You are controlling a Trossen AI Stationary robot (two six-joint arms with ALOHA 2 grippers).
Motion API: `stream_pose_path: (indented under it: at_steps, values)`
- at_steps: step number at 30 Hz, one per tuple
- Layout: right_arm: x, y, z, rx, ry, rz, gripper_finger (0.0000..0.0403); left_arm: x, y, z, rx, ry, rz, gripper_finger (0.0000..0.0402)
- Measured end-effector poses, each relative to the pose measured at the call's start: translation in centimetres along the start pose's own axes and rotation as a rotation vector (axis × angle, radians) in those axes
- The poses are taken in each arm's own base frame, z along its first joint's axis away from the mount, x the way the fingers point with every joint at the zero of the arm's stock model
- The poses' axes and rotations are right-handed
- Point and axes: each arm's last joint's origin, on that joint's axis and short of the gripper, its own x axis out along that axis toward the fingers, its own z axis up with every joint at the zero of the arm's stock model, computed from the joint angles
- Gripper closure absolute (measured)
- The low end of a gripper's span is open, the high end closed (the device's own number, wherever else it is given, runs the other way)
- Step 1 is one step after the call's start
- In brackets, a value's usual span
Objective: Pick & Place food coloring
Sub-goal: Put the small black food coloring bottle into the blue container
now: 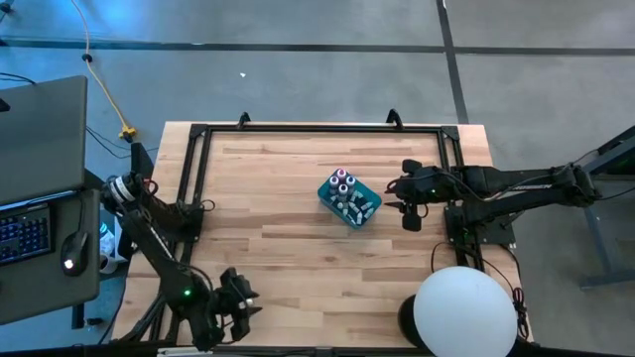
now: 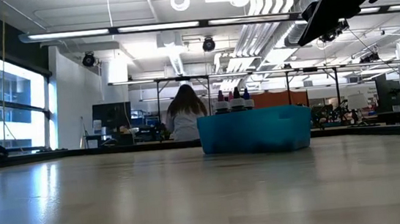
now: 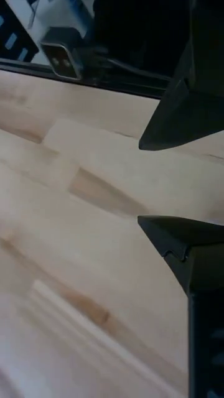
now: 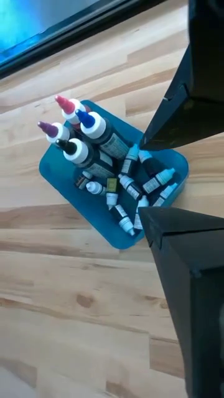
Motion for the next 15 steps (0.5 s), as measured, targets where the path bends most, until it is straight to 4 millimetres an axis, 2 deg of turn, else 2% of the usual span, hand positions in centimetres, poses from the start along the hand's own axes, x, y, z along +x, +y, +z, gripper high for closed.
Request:
stream_pose_path:
  at_steps: [7,15]
  values:
    - [0.0,0.1,0.0,0.000,-0.001,0.025,0.0254,0.6,1.2,-0.8,-0.016,0.040,0.026,0.0223]
    - [0.0,0.1,0.0,-0.007,-0.001,0.023,0.0254,1.2,2.3,-0.6,0.044,0.193,0.107,0.0223]
